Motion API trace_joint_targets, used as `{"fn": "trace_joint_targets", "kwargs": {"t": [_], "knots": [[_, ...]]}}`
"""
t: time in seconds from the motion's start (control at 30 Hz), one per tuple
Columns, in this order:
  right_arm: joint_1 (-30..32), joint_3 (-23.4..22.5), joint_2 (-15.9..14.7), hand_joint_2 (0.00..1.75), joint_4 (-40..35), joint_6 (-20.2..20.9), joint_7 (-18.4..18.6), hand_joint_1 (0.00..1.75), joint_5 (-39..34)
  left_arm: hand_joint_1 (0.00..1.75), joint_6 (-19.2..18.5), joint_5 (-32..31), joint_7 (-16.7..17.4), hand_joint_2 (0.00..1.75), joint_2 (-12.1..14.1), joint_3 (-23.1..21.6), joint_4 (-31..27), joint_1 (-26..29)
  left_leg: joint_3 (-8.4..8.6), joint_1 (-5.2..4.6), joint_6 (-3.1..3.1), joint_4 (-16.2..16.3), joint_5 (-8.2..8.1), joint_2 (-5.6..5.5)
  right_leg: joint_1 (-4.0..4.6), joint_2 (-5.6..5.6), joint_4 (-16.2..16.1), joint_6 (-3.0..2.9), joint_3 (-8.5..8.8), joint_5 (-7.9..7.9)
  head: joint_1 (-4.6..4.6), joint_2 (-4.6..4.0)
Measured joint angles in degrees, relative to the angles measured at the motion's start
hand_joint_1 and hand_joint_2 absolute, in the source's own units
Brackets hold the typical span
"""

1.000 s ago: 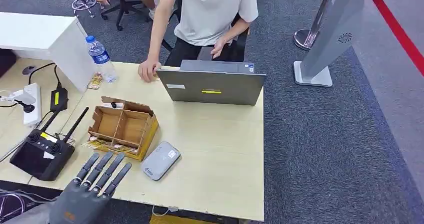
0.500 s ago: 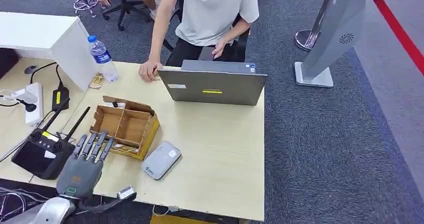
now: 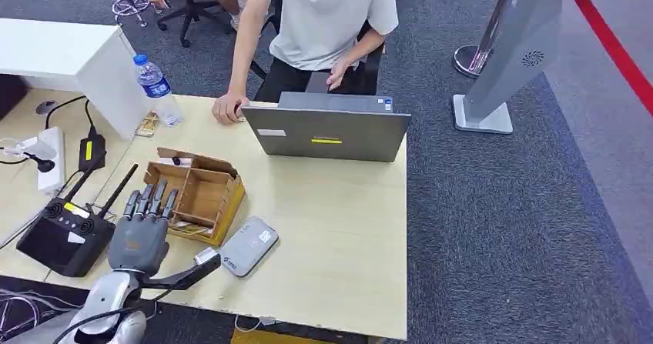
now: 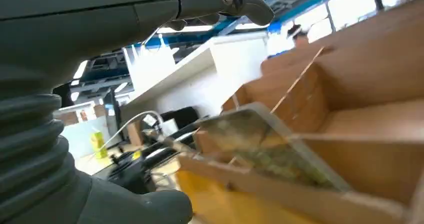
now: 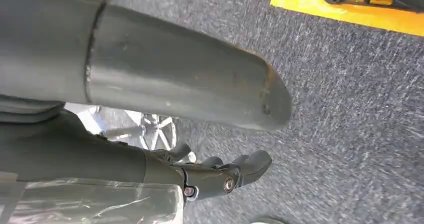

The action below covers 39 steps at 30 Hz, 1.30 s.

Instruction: Pass the card to the sensor for recognition and then transmit it.

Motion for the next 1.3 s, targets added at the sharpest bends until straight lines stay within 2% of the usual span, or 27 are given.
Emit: {"fn": "trace_joint_targets", "kwargs": {"t": [0.2, 0.63, 0.67, 1.3], "knots": [[-0.1, 0.9, 0.0, 0.00, 0.0, 0.0, 0.0, 0.00, 0.7, 0.00, 4.0, -1.0, -2.0, 1.75, -2.7, 0.0, 2.6, -1.8, 0.02, 0.00, 0.00, 0.0, 0.00, 0.04, 0.00, 0.04, 0.0, 0.00, 0.00, 0.00, -0.02, 0.00], [-0.1, 1.7, 0.0, 0.00, 0.0, 0.0, 0.0, 0.00, 1.7, 0.00, 4.8, -0.8, -3.1, 1.75, -4.4, 0.0, 4.0, -1.9, 0.00, 0.00, 0.00, 0.0, 0.00, 0.04, 0.01, 0.04, 0.0, 0.00, -0.03, 0.00, 0.00, 0.00], [-0.1, 1.7, 0.0, 0.00, 0.0, 0.0, 0.0, 0.00, 1.7, 1.75, 4.9, -0.8, -3.1, 1.75, -4.4, 0.0, 4.0, -1.8, 0.00, 0.00, 0.00, 0.0, 0.00, 0.04, 0.01, 0.04, 0.0, 0.00, -0.02, 0.00, 0.00, 0.00], [-0.1, 1.7, -0.1, 0.00, 0.0, 0.0, -0.2, 0.00, 1.8, 1.75, 2.7, 4.2, -5.5, 1.75, -4.5, 0.0, 4.0, -0.9, -0.01, 0.00, 0.00, 0.0, 0.00, 0.04, 0.01, 0.04, 0.0, 0.00, -0.02, 0.00, 0.00, 0.00]]}}
